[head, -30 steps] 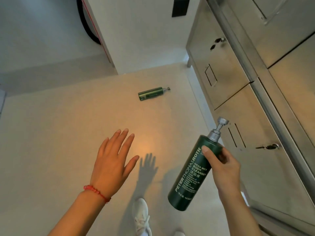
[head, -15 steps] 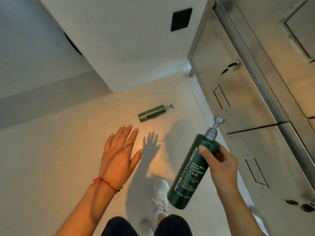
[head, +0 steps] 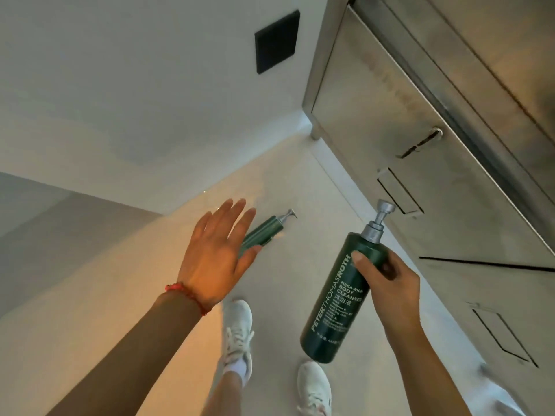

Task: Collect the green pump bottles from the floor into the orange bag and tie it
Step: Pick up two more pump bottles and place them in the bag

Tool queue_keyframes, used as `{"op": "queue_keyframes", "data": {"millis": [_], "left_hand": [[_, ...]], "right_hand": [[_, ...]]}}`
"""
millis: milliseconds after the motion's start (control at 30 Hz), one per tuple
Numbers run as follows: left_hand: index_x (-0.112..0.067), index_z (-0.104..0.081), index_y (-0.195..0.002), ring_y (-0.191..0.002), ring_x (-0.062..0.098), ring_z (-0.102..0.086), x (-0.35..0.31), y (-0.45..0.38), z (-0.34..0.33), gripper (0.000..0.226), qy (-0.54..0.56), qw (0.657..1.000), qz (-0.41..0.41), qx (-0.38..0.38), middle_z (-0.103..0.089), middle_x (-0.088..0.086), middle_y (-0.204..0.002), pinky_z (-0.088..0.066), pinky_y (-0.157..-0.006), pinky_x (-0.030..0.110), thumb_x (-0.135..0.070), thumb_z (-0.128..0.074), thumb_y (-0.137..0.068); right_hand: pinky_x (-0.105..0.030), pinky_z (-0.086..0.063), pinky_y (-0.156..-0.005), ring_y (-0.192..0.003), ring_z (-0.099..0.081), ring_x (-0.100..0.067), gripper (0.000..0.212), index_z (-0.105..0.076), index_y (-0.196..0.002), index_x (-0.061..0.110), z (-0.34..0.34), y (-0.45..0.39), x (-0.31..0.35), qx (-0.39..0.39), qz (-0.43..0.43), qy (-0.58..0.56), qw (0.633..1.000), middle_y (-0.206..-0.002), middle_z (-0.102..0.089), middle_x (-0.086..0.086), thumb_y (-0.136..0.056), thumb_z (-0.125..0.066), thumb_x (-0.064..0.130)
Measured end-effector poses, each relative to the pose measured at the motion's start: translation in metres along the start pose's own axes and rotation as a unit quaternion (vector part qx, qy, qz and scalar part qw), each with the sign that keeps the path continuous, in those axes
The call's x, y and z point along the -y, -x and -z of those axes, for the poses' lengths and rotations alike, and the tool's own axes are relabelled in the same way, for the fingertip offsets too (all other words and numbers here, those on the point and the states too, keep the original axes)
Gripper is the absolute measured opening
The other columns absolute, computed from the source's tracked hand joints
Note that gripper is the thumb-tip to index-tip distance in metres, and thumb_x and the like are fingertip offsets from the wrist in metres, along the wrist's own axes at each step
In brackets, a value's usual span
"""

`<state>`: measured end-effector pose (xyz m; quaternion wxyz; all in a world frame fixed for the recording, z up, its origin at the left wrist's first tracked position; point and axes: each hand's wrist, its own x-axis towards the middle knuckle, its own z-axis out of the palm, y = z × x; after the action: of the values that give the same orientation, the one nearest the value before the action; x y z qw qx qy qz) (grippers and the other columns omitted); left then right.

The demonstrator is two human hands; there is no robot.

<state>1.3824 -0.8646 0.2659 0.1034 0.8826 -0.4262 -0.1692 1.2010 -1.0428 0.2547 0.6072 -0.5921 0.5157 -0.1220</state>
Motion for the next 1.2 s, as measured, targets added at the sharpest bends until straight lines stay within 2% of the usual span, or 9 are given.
{"op": "queue_keyframes", "data": {"millis": [133, 233, 333, 533, 700, 800, 1000, 1100, 1200], "left_hand": [[-0.002, -0.047, -0.128, -0.125, 0.042, -0.042, 0.03, -0.045, -0.04, 0.056, 0.003, 0.999, -0.038, 0.019, -0.048, 0.022, -0.134, -0.031, -0.101, 0.057, -0.041, -0.034, -0.089], [0.004, -0.053, -0.121, -0.119, 0.045, -0.047, 0.048, -0.076, -0.087, 0.05, 0.011, 0.997, -0.068, 0.024, -0.053, 0.027, -0.127, -0.041, -0.096, 0.059, -0.031, -0.049, -0.084], [0.005, -0.053, -0.12, -0.116, 0.046, -0.049, 0.064, -0.103, -0.143, 0.053, 0.021, 0.996, -0.068, 0.048, -0.054, 0.028, -0.125, -0.041, -0.094, 0.056, -0.035, -0.042, -0.088], [-0.008, -0.035, -0.135, -0.132, 0.027, -0.032, 0.088, -0.147, -0.273, 0.053, 0.12, 0.989, 0.038, 0.082, -0.039, 0.014, -0.143, -0.029, -0.106, 0.04, -0.033, -0.048, -0.09], [-0.011, -0.033, -0.136, -0.123, 0.03, -0.041, 0.11, -0.164, -0.349, 0.059, 0.116, 0.977, 0.116, 0.135, -0.044, 0.014, -0.136, -0.039, -0.095, 0.042, -0.04, -0.052, -0.087], [-0.011, -0.044, -0.127, -0.109, 0.033, -0.051, 0.114, -0.168, -0.37, 0.056, 0.096, 0.978, 0.125, 0.133, -0.054, 0.016, -0.123, -0.043, -0.085, 0.04, -0.042, -0.058, -0.083], [-0.01, -0.056, -0.106, -0.093, 0.03, -0.055, 0.109, -0.171, -0.387, 0.053, 0.121, 0.973, 0.148, 0.132, -0.062, 0.013, -0.104, -0.044, -0.074, 0.035, -0.046, -0.069, -0.07], [-0.008, -0.063, -0.1, -0.086, 0.028, -0.059, 0.11, -0.171, -0.383, 0.049, 0.177, 0.963, 0.166, 0.114, -0.067, 0.011, -0.097, -0.048, -0.075, 0.034, -0.041, -0.076, -0.065], [-0.015, -0.066, -0.099, -0.078, 0.015, -0.06, 0.109, -0.16, -0.358, 0.043, 0.281, 0.937, 0.182, 0.101, -0.068, 0.0, -0.089, -0.045, -0.067, 0.02, -0.034, -0.079, -0.063]], "right_hand": [[-0.006, -0.046, -0.055, -0.073, -0.066, 0.0, 0.02, -0.067, -0.091, 0.023, -0.03, -0.034, -0.028, -0.025, -0.01, -0.02, 0.999, -0.076, -0.071, 0.011, -0.072, -0.073, 0.022], [-0.006, -0.046, -0.056, -0.073, -0.066, 0.0, 0.021, -0.067, -0.091, 0.025, -0.045, -0.057, -0.06, -0.028, -0.018, -0.029, 0.999, -0.079, -0.072, 0.012, -0.072, -0.073, 0.021], [-0.005, -0.046, -0.058, -0.076, -0.065, 0.002, 0.022, -0.065, -0.089, 0.033, -0.055, -0.08, -0.1, -0.014, -0.024, -0.023, 0.999, -0.078, -0.071, 0.021, -0.071, -0.073, 0.022], [-0.004, -0.047, -0.059, -0.077, -0.066, 0.0, 0.024, -0.066, -0.091, 0.031, -0.057, -0.124, -0.194, -0.012, -0.038, 0.013, 0.999, -0.081, -0.072, 0.017, -0.069, -0.073, 0.024], [-0.006, -0.045, -0.055, -0.068, -0.065, 0.002, 0.019, -0.066, -0.084, 0.03, -0.059, -0.146, -0.249, -0.013, -0.028, 0.025, 0.999, -0.074, -0.071, 0.021, -0.073, -0.071, 0.016], [-0.008, -0.046, -0.055, -0.066, -0.065, 0.001, 0.015, -0.066, -0.083, 0.027, -0.061, -0.151, -0.265, -0.005, -0.022, 0.024, 0.999, -0.073, -0.071, 0.017, -0.074, -0.07, 0.015], [-0.009, -0.047, -0.054, -0.065, -0.065, -0.001, 0.013, -0.066, -0.084, 0.024, -0.069, -0.155, -0.279, -0.001, -0.02, 0.013, 1.0, -0.073, -0.071, 0.015, -0.075, -0.069, 0.015], [-0.009, -0.047, -0.055, -0.064, -0.064, 0.0, 0.012, -0.066, -0.084, 0.023, -0.071, -0.156, -0.276, 0.004, -0.017, 0.011, 1.0, -0.071, -0.071, 0.014, -0.075, -0.069, 0.014], [-0.008, -0.047, -0.055, -0.066, -0.065, 0.0, 0.013, -0.066, -0.086, 0.023, -0.065, -0.151, -0.259, 0.008, -0.014, 0.006, 1.0, -0.072, -0.071, 0.016, -0.076, -0.069, 0.015]]}}
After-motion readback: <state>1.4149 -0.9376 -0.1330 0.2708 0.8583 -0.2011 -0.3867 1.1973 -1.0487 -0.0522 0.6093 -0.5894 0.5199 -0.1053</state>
